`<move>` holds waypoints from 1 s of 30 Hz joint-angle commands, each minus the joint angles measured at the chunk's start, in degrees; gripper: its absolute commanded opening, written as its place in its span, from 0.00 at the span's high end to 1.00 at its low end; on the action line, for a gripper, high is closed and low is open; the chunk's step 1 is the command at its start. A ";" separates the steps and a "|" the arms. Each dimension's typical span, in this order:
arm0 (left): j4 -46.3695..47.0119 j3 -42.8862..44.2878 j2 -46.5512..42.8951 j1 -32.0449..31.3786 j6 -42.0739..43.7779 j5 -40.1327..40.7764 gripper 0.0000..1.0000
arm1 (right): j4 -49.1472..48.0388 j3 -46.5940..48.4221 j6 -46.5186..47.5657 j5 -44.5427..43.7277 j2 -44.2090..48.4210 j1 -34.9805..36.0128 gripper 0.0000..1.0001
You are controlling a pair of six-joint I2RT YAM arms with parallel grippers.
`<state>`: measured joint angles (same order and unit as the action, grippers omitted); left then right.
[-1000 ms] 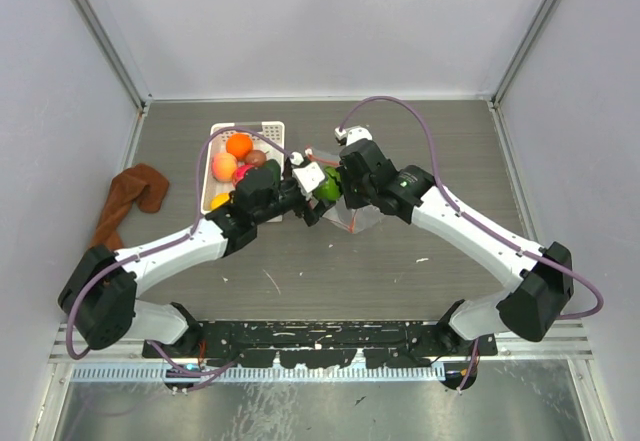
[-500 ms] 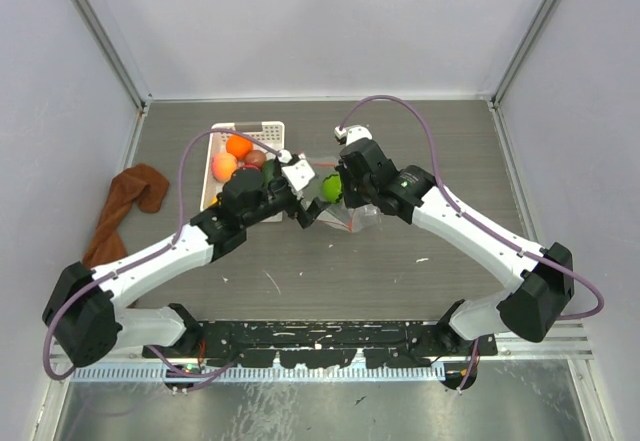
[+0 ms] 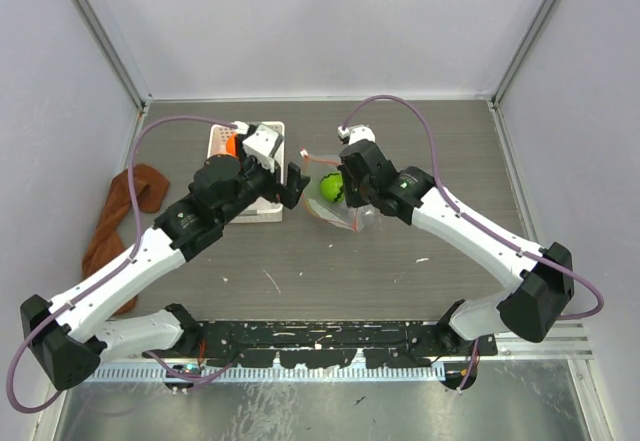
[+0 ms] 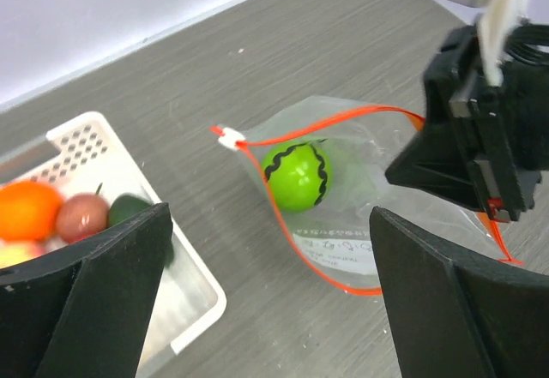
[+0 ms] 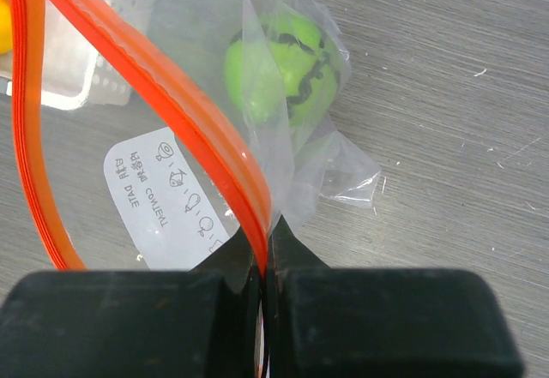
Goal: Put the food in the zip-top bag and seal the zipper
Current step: Place the fake fruit in the zipper food storage bag, then pick up the fake fruit from the bin.
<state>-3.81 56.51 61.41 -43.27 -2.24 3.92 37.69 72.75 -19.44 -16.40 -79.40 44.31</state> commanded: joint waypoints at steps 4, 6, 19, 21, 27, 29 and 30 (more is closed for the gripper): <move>-17.98 8.39 2.46 5.37 -10.77 10.47 0.02 | -2.89 -0.42 -0.99 -3.51 2.74 0.33 0.96; -20.94 9.59 3.83 7.49 -13.16 10.95 0.02 | -2.84 -0.60 -0.91 -3.76 2.75 0.36 0.96; -27.47 12.97 16.87 17.99 -18.57 11.93 0.02 | -2.80 -0.80 -0.96 -4.01 3.90 0.36 0.97; -27.66 13.55 19.10 18.81 -18.80 12.11 0.02 | -2.80 -0.79 -0.78 -3.90 3.73 0.35 0.98; -27.02 15.27 25.46 20.82 -19.12 13.74 0.02 | -2.84 -0.62 -0.47 -3.41 3.28 0.34 0.98; -26.73 16.22 27.72 21.55 -19.39 13.81 0.02 | -2.80 -0.68 -0.22 -3.35 3.17 0.33 0.98; -26.32 16.59 28.80 21.86 -19.52 13.71 0.02 | -2.80 -0.73 -0.12 -3.44 3.19 0.33 0.98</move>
<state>-31.73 69.43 87.81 -22.79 -20.49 15.92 37.34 71.44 -19.77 -19.20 -78.22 44.31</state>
